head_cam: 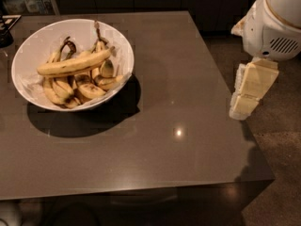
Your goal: Pick banana from white bowl
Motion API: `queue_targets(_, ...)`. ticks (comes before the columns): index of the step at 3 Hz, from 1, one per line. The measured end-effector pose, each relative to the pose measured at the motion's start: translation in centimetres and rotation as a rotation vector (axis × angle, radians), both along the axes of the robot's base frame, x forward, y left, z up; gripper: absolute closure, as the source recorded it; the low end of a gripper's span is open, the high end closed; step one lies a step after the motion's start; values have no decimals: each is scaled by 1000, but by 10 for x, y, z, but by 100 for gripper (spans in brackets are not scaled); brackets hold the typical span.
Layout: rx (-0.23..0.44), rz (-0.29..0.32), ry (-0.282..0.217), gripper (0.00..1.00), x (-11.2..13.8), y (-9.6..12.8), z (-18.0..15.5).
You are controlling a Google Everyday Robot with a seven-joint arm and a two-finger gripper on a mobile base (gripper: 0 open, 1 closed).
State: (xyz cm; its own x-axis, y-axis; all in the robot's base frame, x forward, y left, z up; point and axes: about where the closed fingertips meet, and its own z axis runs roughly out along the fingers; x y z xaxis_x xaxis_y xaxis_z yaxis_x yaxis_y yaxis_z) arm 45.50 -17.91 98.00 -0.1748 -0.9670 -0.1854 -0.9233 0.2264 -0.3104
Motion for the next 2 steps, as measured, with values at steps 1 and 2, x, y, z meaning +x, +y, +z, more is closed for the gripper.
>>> queue_targets(1,-73,85,-18,0,17,50,-1)
queue_targets(2,-73,85,-18,0,17,50,-1)
